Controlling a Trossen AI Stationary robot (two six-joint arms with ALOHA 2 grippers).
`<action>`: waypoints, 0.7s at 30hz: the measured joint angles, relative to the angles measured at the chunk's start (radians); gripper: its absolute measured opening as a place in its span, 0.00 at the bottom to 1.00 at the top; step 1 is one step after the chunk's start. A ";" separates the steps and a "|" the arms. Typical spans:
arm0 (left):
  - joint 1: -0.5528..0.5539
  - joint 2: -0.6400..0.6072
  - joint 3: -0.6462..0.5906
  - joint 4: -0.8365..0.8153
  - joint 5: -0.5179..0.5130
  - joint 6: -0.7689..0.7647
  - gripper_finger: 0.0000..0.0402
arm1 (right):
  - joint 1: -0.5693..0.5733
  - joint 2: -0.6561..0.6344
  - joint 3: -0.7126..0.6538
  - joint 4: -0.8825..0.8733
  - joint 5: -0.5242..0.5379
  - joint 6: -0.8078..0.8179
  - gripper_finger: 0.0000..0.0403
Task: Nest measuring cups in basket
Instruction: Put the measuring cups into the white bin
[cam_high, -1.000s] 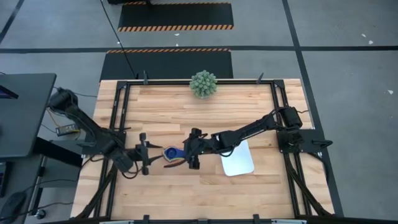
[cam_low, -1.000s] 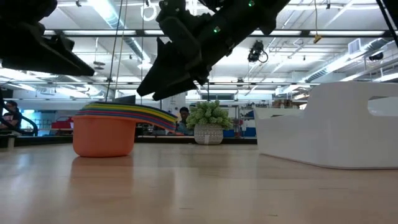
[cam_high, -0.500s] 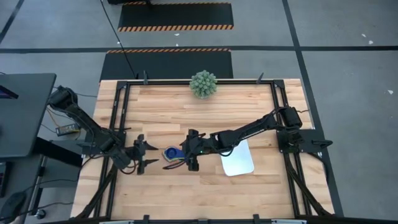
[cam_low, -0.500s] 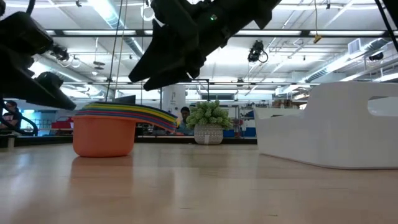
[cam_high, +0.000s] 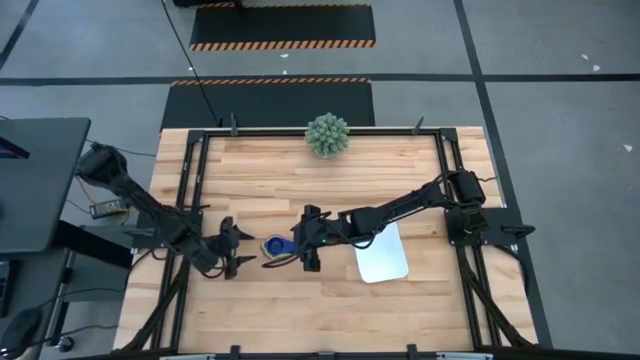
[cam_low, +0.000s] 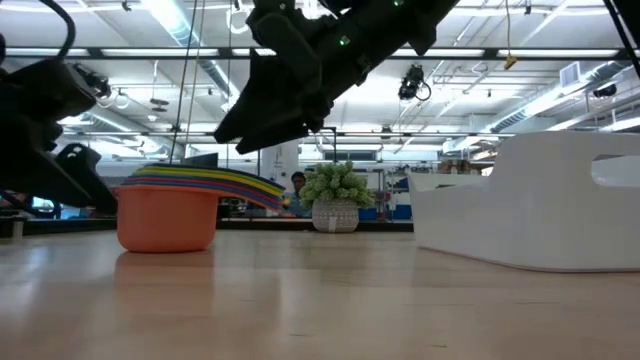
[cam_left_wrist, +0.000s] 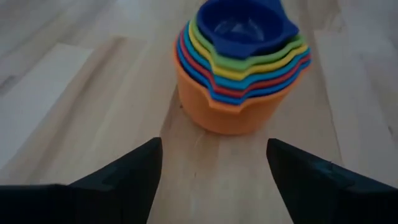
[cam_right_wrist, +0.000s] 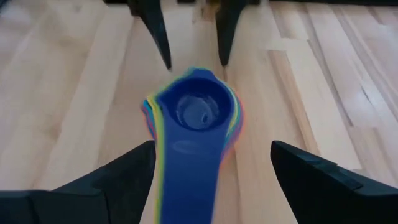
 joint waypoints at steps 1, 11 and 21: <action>0.012 0.017 0.000 0.019 0.017 0.004 0.74 | 0.001 0.000 0.000 0.008 -0.009 0.002 0.81; 0.102 0.159 0.000 0.186 0.094 0.106 0.74 | 0.003 0.017 0.000 -0.014 -0.050 0.007 0.81; 0.176 0.254 0.002 0.356 0.175 0.211 0.74 | 0.006 0.065 0.006 -0.023 -0.043 0.022 0.81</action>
